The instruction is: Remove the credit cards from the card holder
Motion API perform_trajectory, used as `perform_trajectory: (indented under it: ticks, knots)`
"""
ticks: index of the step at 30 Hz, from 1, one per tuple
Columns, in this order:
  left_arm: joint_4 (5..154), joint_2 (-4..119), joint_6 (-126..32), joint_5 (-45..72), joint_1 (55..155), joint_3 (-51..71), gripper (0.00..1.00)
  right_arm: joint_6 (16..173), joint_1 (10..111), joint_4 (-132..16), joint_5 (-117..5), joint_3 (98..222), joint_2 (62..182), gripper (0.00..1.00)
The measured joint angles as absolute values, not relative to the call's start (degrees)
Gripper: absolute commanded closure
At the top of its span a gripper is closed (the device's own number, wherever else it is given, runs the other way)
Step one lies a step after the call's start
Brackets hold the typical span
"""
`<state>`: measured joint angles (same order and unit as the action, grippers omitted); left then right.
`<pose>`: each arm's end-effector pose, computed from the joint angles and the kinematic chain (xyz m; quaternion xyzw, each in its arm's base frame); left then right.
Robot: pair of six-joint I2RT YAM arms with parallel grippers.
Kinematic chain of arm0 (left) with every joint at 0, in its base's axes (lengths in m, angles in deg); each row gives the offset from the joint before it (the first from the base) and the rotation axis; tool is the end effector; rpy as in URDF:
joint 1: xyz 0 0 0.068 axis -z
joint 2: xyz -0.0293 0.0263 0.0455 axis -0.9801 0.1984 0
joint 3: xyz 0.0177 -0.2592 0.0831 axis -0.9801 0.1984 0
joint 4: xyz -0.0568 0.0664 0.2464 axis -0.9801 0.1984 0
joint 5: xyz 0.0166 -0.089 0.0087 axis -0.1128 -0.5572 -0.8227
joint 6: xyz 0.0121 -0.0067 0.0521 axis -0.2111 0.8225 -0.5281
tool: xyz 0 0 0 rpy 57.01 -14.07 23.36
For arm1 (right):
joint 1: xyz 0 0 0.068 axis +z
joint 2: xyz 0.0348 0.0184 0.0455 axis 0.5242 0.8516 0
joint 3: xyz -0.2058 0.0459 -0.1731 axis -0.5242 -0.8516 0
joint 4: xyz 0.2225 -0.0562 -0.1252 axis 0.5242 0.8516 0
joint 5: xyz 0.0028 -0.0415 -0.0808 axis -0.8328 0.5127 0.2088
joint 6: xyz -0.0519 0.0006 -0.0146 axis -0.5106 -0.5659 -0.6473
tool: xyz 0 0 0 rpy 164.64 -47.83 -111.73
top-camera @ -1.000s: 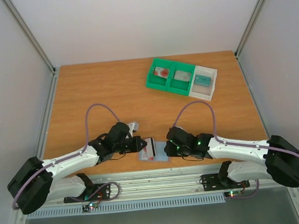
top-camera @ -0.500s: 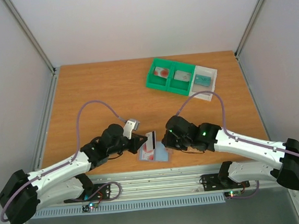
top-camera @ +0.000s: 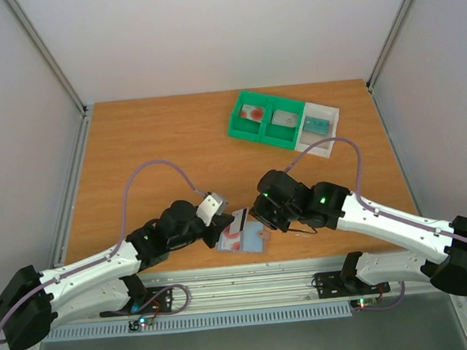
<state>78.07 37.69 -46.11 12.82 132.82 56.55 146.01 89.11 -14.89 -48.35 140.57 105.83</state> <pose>0.1192 -0.1749 0.2111 0.3380 0.7808 -0.3434 0.3977 0.1215 0.1905 0.2875 0.0082 0.9466 0.2722 0.1724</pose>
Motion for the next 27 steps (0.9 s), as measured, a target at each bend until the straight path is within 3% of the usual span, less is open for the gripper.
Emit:
perform_trajectory:
  ticks: [27]
  knots:
    - [73.7, 33.9, -52.1, 12.9, 134.2, 60.0, 1.00, 160.1, 89.0, -12.7, -51.5, 148.3, 115.2, 0.77]
